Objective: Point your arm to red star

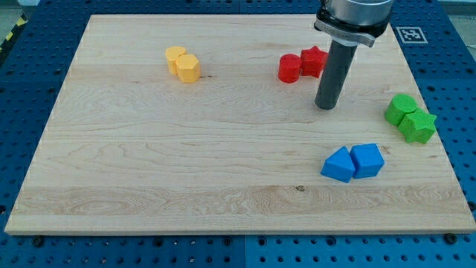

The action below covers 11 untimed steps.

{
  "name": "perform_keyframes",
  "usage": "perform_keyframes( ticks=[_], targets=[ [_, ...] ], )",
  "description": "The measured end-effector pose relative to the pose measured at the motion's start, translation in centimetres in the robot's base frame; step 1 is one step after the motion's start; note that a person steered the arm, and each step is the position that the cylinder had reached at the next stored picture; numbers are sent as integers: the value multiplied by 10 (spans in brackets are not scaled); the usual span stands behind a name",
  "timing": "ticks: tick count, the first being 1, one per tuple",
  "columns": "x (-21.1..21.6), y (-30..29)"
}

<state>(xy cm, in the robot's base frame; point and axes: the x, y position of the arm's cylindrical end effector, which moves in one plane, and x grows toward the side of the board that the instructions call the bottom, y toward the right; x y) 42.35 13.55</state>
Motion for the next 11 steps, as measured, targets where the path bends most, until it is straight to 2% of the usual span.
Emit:
perform_keyframes(
  ticks=[11],
  targets=[
    [-46,2]
  ],
)
